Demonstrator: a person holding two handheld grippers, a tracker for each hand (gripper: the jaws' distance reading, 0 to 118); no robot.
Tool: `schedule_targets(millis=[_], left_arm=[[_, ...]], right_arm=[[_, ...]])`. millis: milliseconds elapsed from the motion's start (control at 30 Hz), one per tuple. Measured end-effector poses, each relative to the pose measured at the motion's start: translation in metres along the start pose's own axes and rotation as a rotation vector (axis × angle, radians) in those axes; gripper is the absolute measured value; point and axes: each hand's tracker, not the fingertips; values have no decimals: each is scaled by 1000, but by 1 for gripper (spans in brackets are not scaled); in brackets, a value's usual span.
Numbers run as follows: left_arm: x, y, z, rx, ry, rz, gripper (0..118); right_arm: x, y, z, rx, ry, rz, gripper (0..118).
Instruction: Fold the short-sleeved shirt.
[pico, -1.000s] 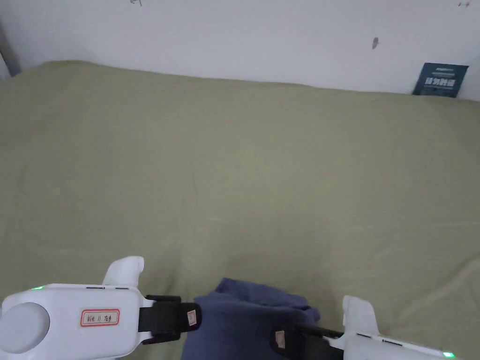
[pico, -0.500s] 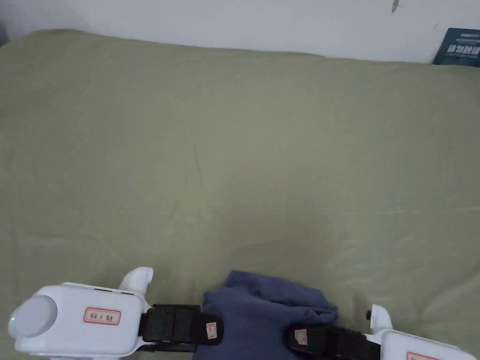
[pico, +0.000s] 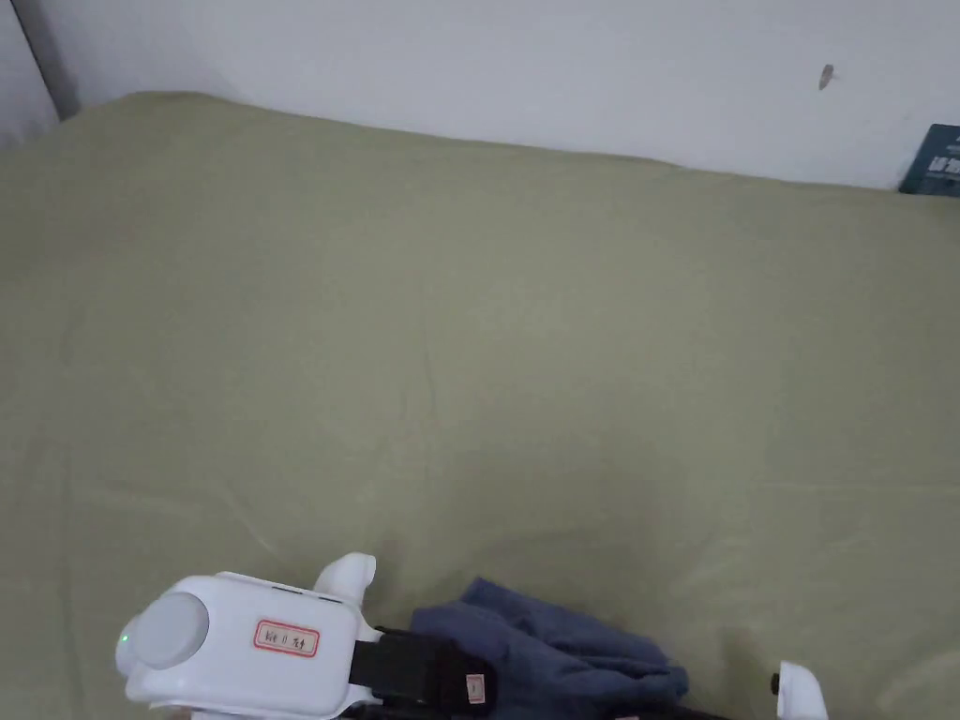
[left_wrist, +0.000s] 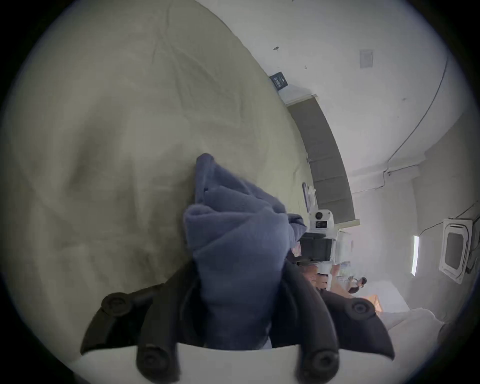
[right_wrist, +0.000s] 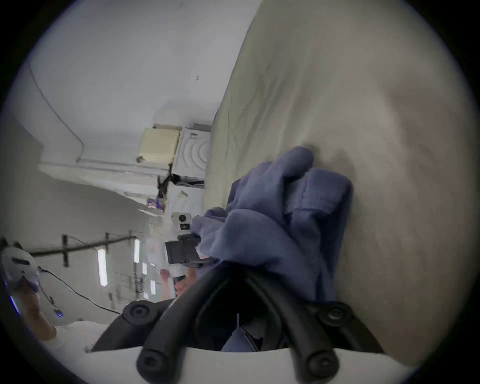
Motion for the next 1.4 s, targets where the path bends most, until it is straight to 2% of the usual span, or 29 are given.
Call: schedule_targets(millis=[167, 233, 300, 333, 433, 500, 700, 733, 800, 833, 867, 967, 1067, 1233, 1300, 1333, 1400], left_arm=[[-13, 18, 95, 98, 125, -29, 34], [-25, 33, 145, 109, 214, -38, 34], [-41, 47, 188, 109, 292, -32, 34], [-52, 56, 209, 107, 330, -22, 34], [-81, 79, 256, 107, 410, 36, 34], [-98, 94, 274, 94, 392, 26, 34], [-111, 119, 286, 57, 402, 51, 34], [-107, 119, 283, 50, 407, 38, 38], [-102, 120, 288, 95, 465, 17, 80], [-98, 118, 291, 117, 461, 14, 95], [-99, 118, 297, 123, 449, 37, 98], [-84, 111, 310, 179, 533, 33, 98], [-68, 100, 328, 250, 551, 54, 98], [-14, 78, 348, 335, 689, -18, 97], [7, 70, 349, 392, 678, -9, 96], [24, 65, 343, 410, 668, -33, 95], [60, 54, 320, 449, 624, -99, 91]], right_arm=[[-49, -10, 24, 62, -27, 130, 0], [-62, -14, 35, 81, -24, 154, 0], [-57, -12, 32, 109, -52, 182, 0], [-101, -27, 52, 123, -67, 191, 0], [-104, -30, 66, 182, -101, 176, 0], [-106, -34, 75, 205, -113, 174, 0], [-96, -36, 95, 247, -161, 139, 0], [-95, -35, 96, 249, -172, 139, 0], [-96, -33, 95, 246, -174, 136, 0], [-95, -32, 96, 249, -172, 136, 0], [-95, -31, 97, 252, -167, 134, 0], [-96, -28, 100, 255, -156, 151, 0], [-99, -28, 107, 259, -140, 167, 0], [-114, -37, 124, 275, -137, 244, 0], [-120, -38, 132, 313, -136, 265, 0], [-125, -39, 138, 345, -142, 282, 0], [-140, -36, 144, 402, -230, 345, 0]])
